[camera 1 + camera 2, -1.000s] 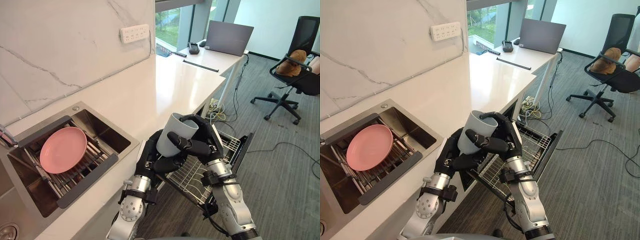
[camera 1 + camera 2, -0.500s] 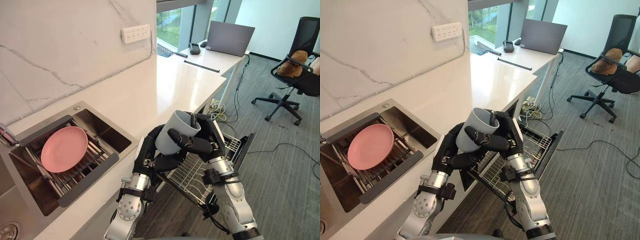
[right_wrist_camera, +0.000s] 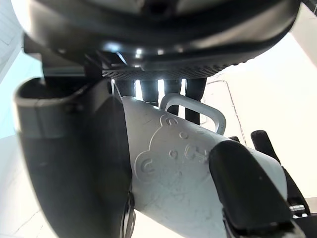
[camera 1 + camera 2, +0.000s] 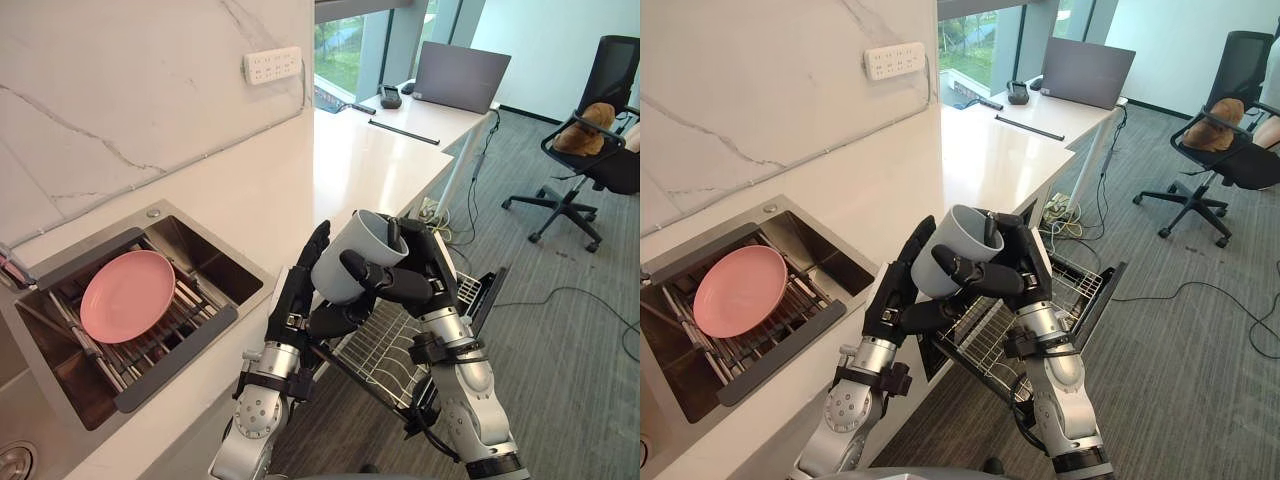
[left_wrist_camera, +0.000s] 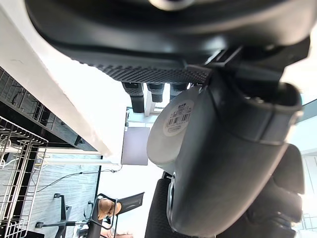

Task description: Walk over to the sink, pick up the cup, carry it to the dishwasher, place the cup inside the dishwasher, then close the dishwasher door

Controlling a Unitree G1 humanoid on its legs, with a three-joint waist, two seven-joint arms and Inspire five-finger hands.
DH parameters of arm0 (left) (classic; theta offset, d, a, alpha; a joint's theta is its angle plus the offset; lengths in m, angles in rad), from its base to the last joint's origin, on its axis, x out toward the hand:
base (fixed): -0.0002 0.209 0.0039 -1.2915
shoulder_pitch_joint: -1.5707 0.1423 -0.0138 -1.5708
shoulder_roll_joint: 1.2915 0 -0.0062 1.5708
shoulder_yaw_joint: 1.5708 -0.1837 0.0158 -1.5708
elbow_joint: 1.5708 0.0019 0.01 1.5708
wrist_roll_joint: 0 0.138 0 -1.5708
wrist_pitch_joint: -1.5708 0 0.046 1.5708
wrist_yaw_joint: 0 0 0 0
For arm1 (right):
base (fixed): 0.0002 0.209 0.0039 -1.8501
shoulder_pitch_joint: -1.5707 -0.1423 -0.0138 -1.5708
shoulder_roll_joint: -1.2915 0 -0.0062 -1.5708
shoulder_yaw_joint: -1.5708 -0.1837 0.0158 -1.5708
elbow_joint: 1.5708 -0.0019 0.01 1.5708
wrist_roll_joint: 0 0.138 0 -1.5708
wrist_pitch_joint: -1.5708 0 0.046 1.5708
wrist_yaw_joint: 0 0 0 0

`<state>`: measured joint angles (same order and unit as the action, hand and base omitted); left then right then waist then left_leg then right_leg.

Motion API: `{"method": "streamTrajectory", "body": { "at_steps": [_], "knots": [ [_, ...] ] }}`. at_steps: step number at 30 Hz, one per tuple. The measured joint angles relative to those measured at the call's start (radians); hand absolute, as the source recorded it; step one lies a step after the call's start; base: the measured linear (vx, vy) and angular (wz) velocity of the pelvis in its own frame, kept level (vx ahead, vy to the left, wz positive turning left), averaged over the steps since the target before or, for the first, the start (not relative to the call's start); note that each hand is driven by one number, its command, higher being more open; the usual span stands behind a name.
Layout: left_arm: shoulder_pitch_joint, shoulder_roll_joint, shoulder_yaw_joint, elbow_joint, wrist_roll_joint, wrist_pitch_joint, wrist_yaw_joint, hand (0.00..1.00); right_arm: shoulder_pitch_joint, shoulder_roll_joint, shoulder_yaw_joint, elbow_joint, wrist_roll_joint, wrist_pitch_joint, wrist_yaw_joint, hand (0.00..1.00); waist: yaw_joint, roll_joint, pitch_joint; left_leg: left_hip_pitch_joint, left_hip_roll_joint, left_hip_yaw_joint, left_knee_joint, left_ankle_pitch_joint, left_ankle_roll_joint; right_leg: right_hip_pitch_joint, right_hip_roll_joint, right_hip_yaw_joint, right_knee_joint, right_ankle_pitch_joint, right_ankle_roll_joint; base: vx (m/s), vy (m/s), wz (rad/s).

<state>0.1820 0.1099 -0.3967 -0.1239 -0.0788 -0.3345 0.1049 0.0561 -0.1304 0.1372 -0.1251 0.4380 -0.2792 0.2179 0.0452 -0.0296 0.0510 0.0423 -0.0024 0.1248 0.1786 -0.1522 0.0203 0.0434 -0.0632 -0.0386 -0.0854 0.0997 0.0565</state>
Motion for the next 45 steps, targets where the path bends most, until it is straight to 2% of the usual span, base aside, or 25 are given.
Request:
{"method": "streamTrajectory", "body": {
  "at_steps": [12, 17, 19, 26, 33, 38, 45],
  "knots": [
    [0.036, -0.014, 0.074, 0.001, -0.019, 0.0, -0.022, 1.0, -0.007, 0.03, -0.068, -0.003, -0.003, 0.0, 0.017, 0.0, -0.001, -0.001, 0.022, -0.001, 0.004, 0.002, 0.0, -0.003, -0.002, -0.002, 0.0, 0.001, 0.0, -0.003, 0.0, 0.0, 0.0, 0.0],
    [0.039, -0.027, 0.159, 0.002, -0.058, 0.0, 0.007, 1.0, -0.008, 0.025, -0.116, -0.003, -0.063, -0.002, -0.024, 0.0, -0.004, -0.001, 0.023, -0.001, 0.004, 0.003, -0.001, -0.004, -0.002, -0.002, 0.001, 0.001, 0.0, -0.005, 0.001, 0.0, 0.0, 0.0],
    [0.039, -0.037, 0.212, 0.002, -0.121, 0.003, 0.028, 1.0, -0.007, 0.018, -0.139, -0.003, -0.107, -0.002, -0.051, 0.0, -0.004, 0.0, 0.023, 0.0, 0.004, 0.003, -0.001, -0.004, -0.002, -0.002, 0.001, 0.002, 0.0, -0.005, 0.001, 0.0, 0.0, 0.0],
    [0.043, -0.034, 0.229, 0.004, -0.176, 0.01, 0.023, 1.0, -0.008, 0.004, -0.152, -0.003, -0.168, -0.008, -0.093, 0.0, -0.003, 0.0, 0.023, 0.004, 0.004, 0.002, 0.0, -0.004, -0.002, 0.003, 0.0, 0.001, 0.0, -0.004, 0.001, 0.0, 0.0, 0.0],
    [0.045, -0.031, 0.23, 0.022, -0.179, 0.011, -0.04, 1.0, -0.008, 0.003, -0.173, -0.003, -0.164, -0.02, -0.104, 0.0, -0.006, 0.001, 0.023, 0.007, 0.004, 0.005, 0.0, -0.004, -0.002, 0.004, 0.001, 0.003, 0.0, -0.004, 0.001, 0.0, 0.0, 0.0],
    [0.073, -0.008, 0.213, 0.023, -0.218, 0.041, -0.171, 1.0, -0.008, -0.007, -0.18, -0.003, -0.157, -0.02, -0.078, 0.0, -0.008, 0.002, 0.024, 0.009, 0.004, 0.017, -0.001, -0.007, -0.003, 0.001, 0.003, 0.016, 0.0, -0.004, 0.001, 0.0, 0.0, -0.07],
    [0.084, 0.02, 0.162, 0.056, -0.217, 0.069, -0.301, 1.0, -0.007, -0.032, -0.217, -0.004, -0.145, -0.02, -0.046, 0.0, -0.014, 0.005, 0.026, 0.008, 0.004, 0.039, -0.001, -0.012, -0.003, -0.011, 0.006, 0.04, -0.001, -0.001, 0.002, -0.02, 0.002, -0.1]
  ]
}}
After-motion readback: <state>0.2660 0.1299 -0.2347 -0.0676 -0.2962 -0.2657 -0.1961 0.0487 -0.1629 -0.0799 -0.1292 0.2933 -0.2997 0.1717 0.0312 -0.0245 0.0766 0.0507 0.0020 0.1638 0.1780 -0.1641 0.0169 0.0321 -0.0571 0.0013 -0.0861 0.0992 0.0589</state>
